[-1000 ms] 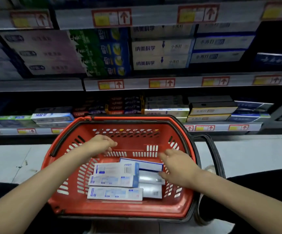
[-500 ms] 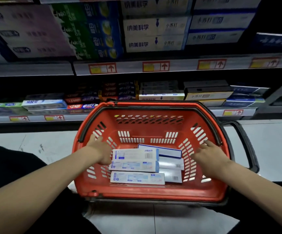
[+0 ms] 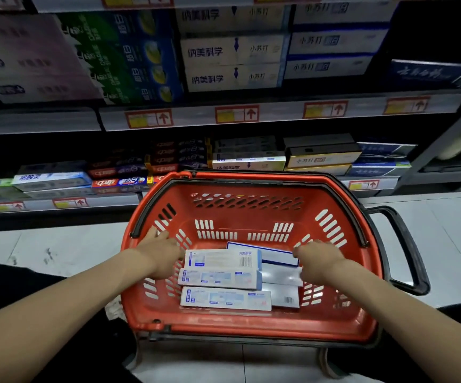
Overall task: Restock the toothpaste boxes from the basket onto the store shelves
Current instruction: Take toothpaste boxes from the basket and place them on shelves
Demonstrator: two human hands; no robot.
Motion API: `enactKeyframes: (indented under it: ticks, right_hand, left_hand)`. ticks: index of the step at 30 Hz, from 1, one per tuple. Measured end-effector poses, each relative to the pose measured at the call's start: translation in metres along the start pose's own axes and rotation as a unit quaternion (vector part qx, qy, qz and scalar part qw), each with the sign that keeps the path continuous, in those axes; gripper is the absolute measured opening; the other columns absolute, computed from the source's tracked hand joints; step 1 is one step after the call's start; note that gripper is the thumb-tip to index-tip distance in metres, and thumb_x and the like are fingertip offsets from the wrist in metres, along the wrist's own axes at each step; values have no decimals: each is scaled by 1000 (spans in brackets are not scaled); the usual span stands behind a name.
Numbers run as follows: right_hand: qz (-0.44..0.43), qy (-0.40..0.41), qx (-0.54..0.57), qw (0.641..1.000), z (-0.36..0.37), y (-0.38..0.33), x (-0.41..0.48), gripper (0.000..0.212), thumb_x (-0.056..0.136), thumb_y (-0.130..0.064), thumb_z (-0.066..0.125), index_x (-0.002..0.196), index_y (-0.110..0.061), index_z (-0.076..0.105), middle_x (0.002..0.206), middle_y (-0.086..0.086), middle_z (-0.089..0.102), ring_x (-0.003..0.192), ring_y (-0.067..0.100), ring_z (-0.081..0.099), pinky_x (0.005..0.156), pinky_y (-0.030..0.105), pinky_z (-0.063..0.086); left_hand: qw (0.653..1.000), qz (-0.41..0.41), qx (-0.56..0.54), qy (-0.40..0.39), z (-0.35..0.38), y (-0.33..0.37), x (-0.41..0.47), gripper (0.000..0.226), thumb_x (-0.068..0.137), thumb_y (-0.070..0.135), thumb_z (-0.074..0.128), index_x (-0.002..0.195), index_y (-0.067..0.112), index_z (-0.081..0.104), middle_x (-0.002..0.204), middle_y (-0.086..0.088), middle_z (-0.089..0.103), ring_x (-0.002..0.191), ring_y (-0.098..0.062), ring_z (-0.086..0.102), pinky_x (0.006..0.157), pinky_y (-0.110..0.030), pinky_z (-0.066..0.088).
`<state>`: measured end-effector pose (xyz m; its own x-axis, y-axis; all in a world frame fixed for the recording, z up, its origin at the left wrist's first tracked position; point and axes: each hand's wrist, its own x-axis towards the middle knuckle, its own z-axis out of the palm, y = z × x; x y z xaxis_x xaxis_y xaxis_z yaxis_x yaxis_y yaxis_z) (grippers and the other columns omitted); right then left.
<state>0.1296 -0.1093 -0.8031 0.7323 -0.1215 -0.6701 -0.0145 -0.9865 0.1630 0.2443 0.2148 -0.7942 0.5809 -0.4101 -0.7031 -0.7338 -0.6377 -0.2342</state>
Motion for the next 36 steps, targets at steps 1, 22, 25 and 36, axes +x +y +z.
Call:
enactKeyframes:
  ticks: [1,22,25,36]
  right_hand:
    - [1,3,55,998,-1,-7,10,44,94,-35,62,136,-21,60,134,5,65,125,28,58,104,39,47]
    - [74,87,512,851,-30,-76,72,44,71,-42,94,91,-17,63,86,-3,71,72,9,64,57,21,45]
    - [-3,192,421,887,-64,-48,32,46,74,-44,91,100,-24,59,92,-10,65,76,0,58,57,14,42]
    - [-259,484,81,832,-87,26,-81,40,90,-21,54,128,-10,52,129,7,53,101,25,62,78,34,59]
  left_hand:
    - [1000,4,-23,3,-3,-1,2,45,102,32,53,146,35,52,147,0,53,137,-27,40,115,-48,25]
    - [915,-102,-386,54,-34,-16,5,22,100,26,58,112,19,74,108,-1,76,98,-19,71,83,-33,57]
    - [808,-156,-564,66,-46,-16,8,27,105,29,55,101,9,73,89,-8,77,84,-24,75,73,-33,60]
    - [349,-72,-932,-66,-60,11,-20,67,96,65,54,125,5,64,102,-24,74,69,-27,73,47,-28,55]
